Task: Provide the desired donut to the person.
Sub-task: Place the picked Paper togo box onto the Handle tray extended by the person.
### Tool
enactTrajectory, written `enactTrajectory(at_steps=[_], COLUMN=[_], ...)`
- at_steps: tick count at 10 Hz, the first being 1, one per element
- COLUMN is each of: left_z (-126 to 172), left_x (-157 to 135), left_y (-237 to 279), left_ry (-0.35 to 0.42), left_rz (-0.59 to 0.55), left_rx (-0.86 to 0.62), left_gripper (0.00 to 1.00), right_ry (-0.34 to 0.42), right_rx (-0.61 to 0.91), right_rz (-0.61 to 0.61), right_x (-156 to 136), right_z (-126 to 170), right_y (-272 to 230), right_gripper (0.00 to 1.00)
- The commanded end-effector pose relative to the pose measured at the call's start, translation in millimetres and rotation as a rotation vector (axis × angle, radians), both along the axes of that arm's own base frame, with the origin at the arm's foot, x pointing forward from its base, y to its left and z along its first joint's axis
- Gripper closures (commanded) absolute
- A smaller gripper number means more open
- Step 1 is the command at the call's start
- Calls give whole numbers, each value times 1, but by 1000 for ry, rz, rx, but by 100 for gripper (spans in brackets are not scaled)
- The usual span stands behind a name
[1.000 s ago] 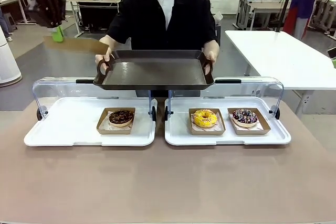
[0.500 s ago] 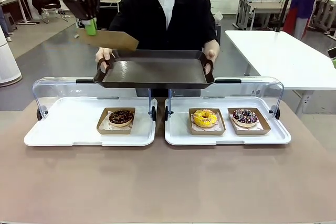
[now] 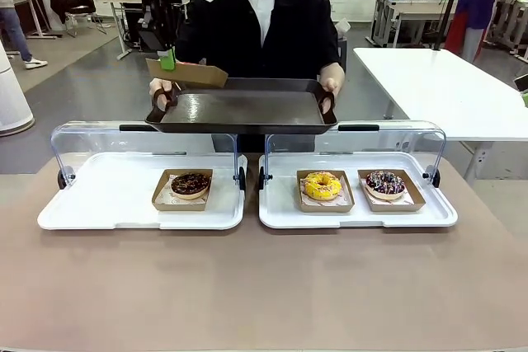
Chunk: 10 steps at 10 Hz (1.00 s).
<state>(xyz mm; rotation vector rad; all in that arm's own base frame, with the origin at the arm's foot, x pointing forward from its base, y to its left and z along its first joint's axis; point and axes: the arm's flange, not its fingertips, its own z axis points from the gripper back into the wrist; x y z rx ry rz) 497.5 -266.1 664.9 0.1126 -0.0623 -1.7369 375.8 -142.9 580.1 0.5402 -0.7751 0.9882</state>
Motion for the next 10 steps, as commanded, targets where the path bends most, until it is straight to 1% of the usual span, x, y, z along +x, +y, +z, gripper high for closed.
enactTrajectory(at_steps=[1, 3, 5, 6, 10], left_z=[-16, -30, -30, -30, -30], left_x=[4, 13, 19, 18, 18], left_y=[1, 8, 17, 4, 4], left_ry=[-14, 16, 87, 32, 32], left_rz=[22, 18, 26, 16, 16], left_rx=[9, -11, -48, 0, 0], left_gripper=[99, 99, 99, 99, 99], right_ry=[-22, -22, -22, -22, -22], right_rx=[27, 27, 27, 27, 27], right_rz=[14, 14, 14, 14, 14], right_x=[2, 2, 2, 2, 2], right_z=[1, 1, 1, 1, 1], right_y=[-1, -1, -1, -1, -1], right_gripper=[0, 0, 0, 0, 0])
